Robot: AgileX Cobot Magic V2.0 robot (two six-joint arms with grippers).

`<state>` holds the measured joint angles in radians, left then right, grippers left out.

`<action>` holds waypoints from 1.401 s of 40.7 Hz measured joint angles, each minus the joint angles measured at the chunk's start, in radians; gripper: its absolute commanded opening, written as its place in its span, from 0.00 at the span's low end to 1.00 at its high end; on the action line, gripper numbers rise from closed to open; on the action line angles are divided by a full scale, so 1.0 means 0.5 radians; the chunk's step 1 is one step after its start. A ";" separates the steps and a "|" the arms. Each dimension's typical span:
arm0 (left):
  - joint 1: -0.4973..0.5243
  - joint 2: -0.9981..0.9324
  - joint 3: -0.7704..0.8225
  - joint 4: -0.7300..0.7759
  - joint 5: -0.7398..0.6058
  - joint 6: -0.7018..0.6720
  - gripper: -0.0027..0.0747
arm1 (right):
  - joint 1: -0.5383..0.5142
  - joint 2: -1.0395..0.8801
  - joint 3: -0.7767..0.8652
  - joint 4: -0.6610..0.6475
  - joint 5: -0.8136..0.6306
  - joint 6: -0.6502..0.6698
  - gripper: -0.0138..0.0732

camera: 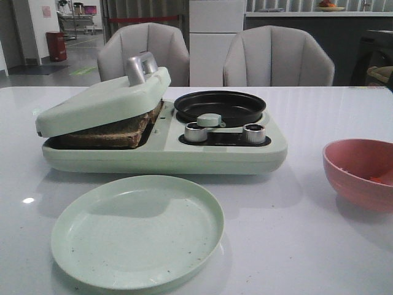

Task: Make breakfast with bread and shrimp
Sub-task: 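Reach the right gripper to the pink bowl rim and grasp it, then lift the pink bowl and carry it over the round pan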

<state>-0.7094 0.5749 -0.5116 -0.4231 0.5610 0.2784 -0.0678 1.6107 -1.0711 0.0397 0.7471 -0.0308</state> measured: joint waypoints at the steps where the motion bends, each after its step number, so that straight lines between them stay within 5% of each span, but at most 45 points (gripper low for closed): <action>1: 0.000 0.000 0.000 0.000 0.000 0.000 0.16 | 0.000 0.019 0.000 0.000 -0.014 0.000 0.73; 9: 0.000 0.000 0.000 0.000 0.000 0.000 0.16 | 0.000 0.179 0.000 0.000 -0.104 0.000 0.69; 23: 0.000 0.000 0.000 0.000 0.003 0.000 0.16 | 0.000 0.267 -0.008 -0.001 -0.137 0.000 0.20; 42: 0.000 0.000 0.000 0.000 0.003 0.000 0.16 | 0.165 0.200 -0.298 -0.021 0.086 0.000 0.21; 48: 0.000 0.000 0.000 0.000 0.003 0.000 0.16 | 0.419 0.118 -0.566 -0.274 0.111 0.144 0.21; 57: 0.000 0.000 0.000 0.000 0.003 0.000 0.16 | 0.867 0.148 -0.945 -1.199 0.245 0.742 0.21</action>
<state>-0.7094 0.5749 -0.5116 -0.4231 0.5625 0.2784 0.3658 1.6847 -1.5434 -0.5596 0.8696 0.3403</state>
